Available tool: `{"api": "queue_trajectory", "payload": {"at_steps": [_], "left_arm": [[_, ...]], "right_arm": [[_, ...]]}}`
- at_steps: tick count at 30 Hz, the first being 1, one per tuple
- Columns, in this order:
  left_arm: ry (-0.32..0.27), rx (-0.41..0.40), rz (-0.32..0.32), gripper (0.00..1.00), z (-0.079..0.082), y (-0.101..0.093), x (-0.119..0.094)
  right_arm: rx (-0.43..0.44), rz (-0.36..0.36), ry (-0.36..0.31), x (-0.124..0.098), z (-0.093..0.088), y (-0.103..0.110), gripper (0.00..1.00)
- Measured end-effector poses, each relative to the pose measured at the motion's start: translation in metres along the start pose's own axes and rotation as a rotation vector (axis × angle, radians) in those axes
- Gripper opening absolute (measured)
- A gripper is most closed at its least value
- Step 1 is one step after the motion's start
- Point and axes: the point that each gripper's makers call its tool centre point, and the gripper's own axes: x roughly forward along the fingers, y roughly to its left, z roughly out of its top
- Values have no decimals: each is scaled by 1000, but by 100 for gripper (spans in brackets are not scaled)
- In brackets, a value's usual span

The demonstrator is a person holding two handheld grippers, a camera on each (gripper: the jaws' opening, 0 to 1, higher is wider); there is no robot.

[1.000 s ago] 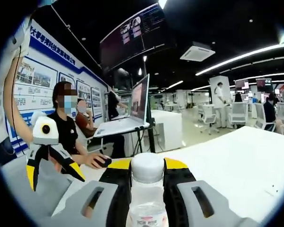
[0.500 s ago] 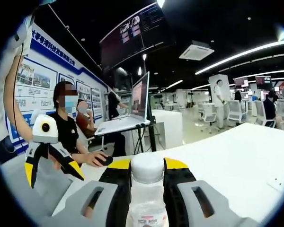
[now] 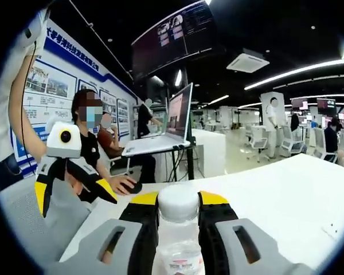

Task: Arrange the tabletop items into an orderly group along one side of the table until the central work area is clear of visible clutter.

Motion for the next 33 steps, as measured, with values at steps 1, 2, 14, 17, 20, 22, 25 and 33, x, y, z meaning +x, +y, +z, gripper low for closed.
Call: {"api": "queue_trajectory", "payload": {"at_steps": [1, 2, 14, 17, 20, 22, 25, 33], "left_arm": [[0, 5, -1, 65, 0, -1, 0], [0, 6, -2, 66, 0, -1, -1], [-25, -27, 24, 66, 6, 1, -2], [-26, -22, 23, 66, 8, 0, -2], [-30, -21, 28, 67, 10, 1, -2], [-26, -19, 30, 67, 9, 1, -2], [-17, -8, 35, 69, 8, 0, 0], [-16, -5, 26, 71, 11, -8, 4]], "right_arm": [[0, 1, 2, 0, 0, 0, 22], [2, -1, 2, 0, 0, 0, 22], [58, -55, -3, -1, -2, -7, 30], [64, -79, -14, -4, 3, -11, 36], [87, -115, -39, -9, 10, -18, 42], [124, -153, -65, -13, 17, -24, 46], [162, -190, -116, -21, 31, -29, 53], [172, -305, -199, -54, 60, -39, 57]]}}
